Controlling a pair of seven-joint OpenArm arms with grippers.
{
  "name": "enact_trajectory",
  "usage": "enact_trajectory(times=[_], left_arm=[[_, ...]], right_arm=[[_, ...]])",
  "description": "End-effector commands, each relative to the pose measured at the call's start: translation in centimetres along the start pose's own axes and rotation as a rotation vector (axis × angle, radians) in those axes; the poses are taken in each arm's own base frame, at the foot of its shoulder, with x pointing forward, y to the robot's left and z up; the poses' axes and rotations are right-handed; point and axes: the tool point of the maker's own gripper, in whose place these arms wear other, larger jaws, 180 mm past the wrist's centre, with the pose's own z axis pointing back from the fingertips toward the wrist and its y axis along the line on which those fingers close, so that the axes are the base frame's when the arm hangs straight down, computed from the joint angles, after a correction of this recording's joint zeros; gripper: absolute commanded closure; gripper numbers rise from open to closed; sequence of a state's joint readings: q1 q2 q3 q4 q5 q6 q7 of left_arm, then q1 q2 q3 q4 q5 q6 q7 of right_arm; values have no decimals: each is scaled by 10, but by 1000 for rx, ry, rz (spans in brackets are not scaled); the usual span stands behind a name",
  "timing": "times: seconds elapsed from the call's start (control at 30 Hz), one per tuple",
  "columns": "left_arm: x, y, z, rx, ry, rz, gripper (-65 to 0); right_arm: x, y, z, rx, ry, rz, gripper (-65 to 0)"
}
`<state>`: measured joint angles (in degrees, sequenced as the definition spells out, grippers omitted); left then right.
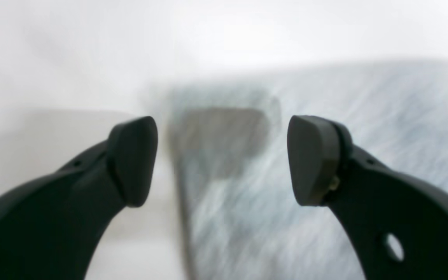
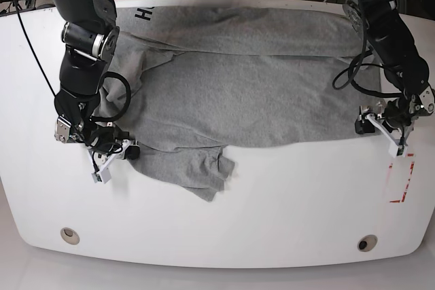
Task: Fold the T-shirt properly
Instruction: 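Move the left gripper to the shirt's hem and grasp it with both grippers, then lift the hem with both grippers and fold it over toward the collar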
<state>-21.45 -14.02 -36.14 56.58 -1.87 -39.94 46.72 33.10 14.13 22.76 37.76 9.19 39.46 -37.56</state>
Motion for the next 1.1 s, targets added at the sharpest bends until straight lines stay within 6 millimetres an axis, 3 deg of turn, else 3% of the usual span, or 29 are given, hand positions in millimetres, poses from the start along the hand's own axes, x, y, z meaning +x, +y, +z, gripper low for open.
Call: enact_trajectory(times=[0.0,0.1,0.17,0.23,0.3,0.37,0.43,0.57,0.67,0.73,0.9,1.07], left_arm=[[8,2,-2,-12,-27,10,-488],[6,-2,-8,-32,-21,23,-483],[6,-3,-10,-36,-18,22,-446],[5,-4,-10,-36,-15,20,-363],[5,-3,-9,-34,-15,19,-239],[5,-3,-9,-34,-16,19,-92],[5,-3,-9,-35,-15,18,0],[12,-3,-8,-32,-29,14,0],[31,0,-1,-17,-68,-7,0],[43,3,7,6,-96,-32,0],[52,8,20,43,-73,-68,0],[65,12,37,92,-92,-111,0]], right_arm=[[29,-1,8,1,-68,21,-111],[29,-2,9,-1,-69,22,-111],[28,-3,9,-3,-60,23,-109],[27,-3,9,-4,-49,24,-108],[26,-3,10,-4,-46,22,-90],[27,-3,10,-4,-45,24,-43],[27,-3,10,-4,-44,25,0],[31,-3,11,-3,-51,24,0],[37,-4,17,-16,-53,49,0],[48,-5,27,-40,-61,87,0],[59,-7,55,-116,-59,195,0],[63,-3,80,-186,-42,282,0]])
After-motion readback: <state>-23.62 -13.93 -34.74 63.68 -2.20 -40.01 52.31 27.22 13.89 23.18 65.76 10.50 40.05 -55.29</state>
